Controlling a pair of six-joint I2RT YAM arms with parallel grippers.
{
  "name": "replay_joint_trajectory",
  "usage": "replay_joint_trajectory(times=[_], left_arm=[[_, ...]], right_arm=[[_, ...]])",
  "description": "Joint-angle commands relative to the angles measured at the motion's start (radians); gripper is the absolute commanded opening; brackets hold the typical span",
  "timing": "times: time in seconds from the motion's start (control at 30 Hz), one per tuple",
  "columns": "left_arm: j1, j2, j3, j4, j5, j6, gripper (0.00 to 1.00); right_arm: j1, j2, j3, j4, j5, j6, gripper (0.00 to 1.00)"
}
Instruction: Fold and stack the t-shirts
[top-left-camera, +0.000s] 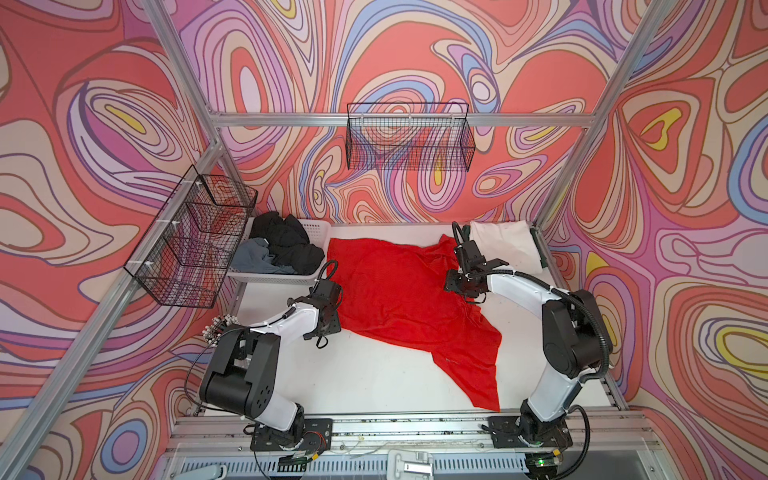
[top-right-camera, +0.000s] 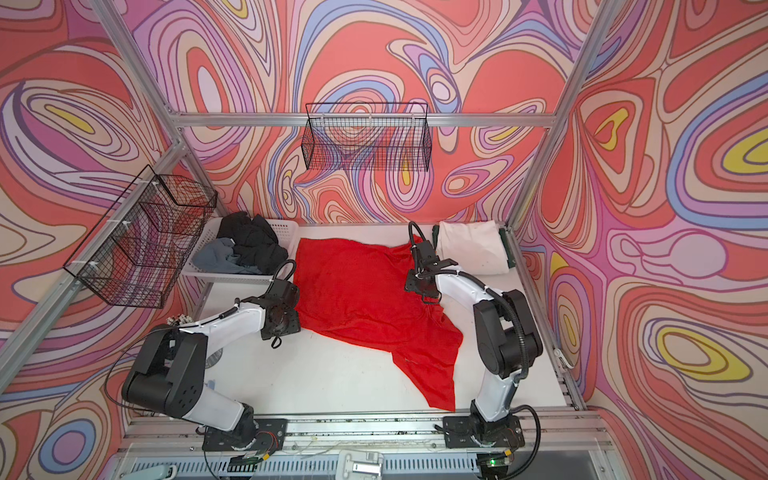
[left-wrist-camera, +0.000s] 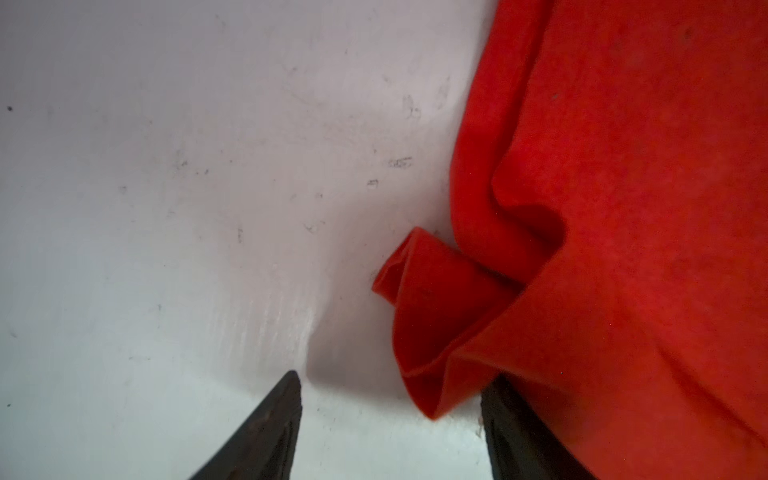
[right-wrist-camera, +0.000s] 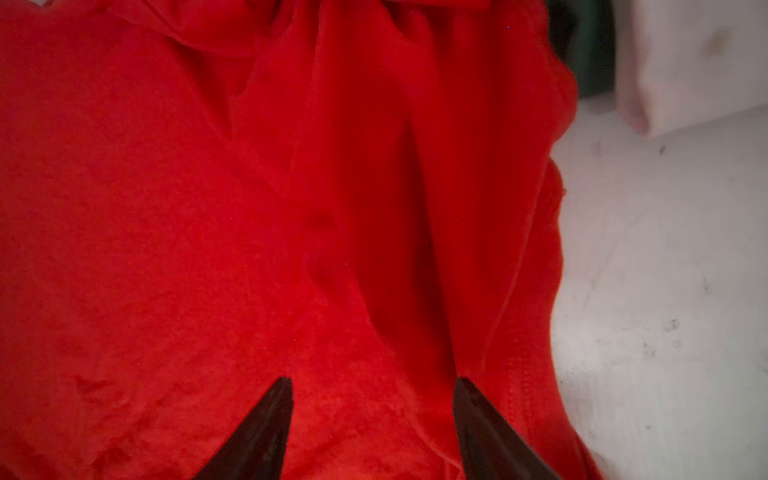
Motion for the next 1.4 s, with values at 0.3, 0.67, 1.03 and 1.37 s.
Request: replay_joint_trajectory(times=[0.3,0.67,1.03,1.37], left_arm=[[0.007,0.024,0.017,-0.018,-0.006,0.009,0.69],[-0.015,-0.193,-0.009,-0.011,-0.033,0.053,0.7],[0.0,-0.024,0.064,-0.026,0.017,0.061,0.7],[0.007,0.098,0.122,-0.02,0.048,0.083,0.08]], right_arm=[[-0.058,-0.025,-0.011,0.016,0.003,-0.04,0.65],[-0.06,-0.026,-0.032,0.027,-0.01,-0.041,0.64],[-0.068,-0.025,-0.031,0.028,-0.012,-0.051,0.64],[-0.109,-0.069,-0.068,0.04,-0.018,-0.061,0.63]])
